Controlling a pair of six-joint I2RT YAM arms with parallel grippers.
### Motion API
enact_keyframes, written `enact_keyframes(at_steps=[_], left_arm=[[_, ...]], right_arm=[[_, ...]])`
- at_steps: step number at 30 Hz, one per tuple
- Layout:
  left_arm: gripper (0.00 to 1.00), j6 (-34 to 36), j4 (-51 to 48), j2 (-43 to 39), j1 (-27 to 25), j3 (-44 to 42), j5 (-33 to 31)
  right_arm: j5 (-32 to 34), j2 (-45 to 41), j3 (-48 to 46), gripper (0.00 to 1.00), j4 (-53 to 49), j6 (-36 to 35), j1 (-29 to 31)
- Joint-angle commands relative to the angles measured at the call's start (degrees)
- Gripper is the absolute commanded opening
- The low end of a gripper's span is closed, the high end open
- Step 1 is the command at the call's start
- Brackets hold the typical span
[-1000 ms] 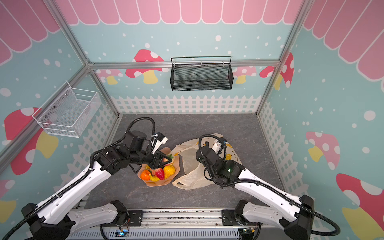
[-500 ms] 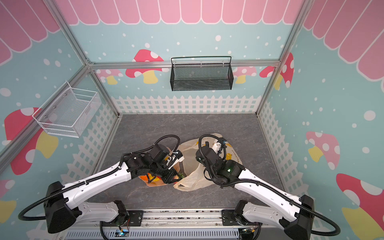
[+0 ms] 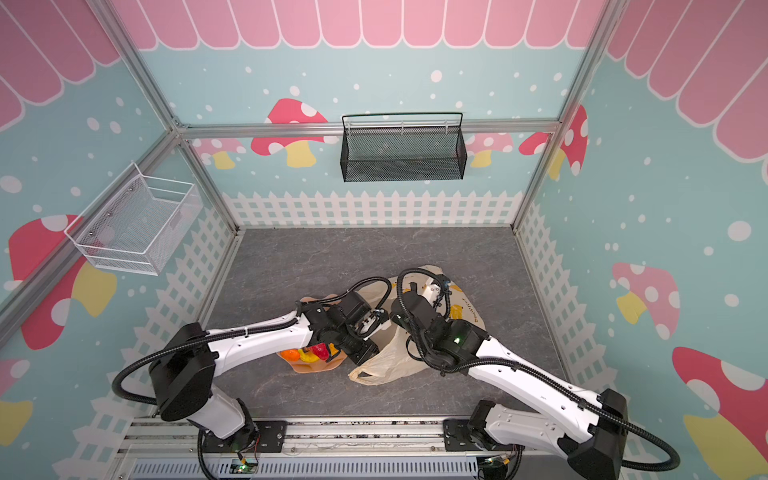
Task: Place the fruits into the plastic bag
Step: 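Lower the strawberry into the bag with the left gripper and release it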
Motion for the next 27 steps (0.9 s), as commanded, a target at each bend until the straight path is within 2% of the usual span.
enact_keyframes(at_steps=[1, 8, 13, 17, 22, 27], left_arm=[[0.15, -0.7, 2.6, 2.8, -0.3, 4.6, 2.6], [0.15, -4.4, 5.3, 7.1, 0.5, 7.7, 5.9], [0.15, -8.5, 9.2, 9.0, 2.2, 9.2, 10.7], [0.15, -12.1, 13.9, 10.5, 2.4, 9.6, 14.2], [0.15, -17.1, 21.8, 12.8, 2.4, 7.8, 15.7], [0.15, -25.2, 32.6, 14.7, 2.3, 5.9, 19.1]], right_arm=[[-0.8, 0.2, -0.9, 0.00, 1.3, 0.6, -0.2], [-1.9, -0.1, -2.4, 0.00, 2.9, 1.3, -0.1], [-2.2, 0.0, -2.9, 0.00, 4.1, 1.3, 0.1], [-2.4, 0.1, -3.6, 0.00, 5.3, 1.4, 0.0], [-2.2, -0.7, -5.4, 0.00, 8.6, 1.5, 0.0], [-1.6, -1.5, -7.0, 0.00, 11.1, 1.9, 0.1]])
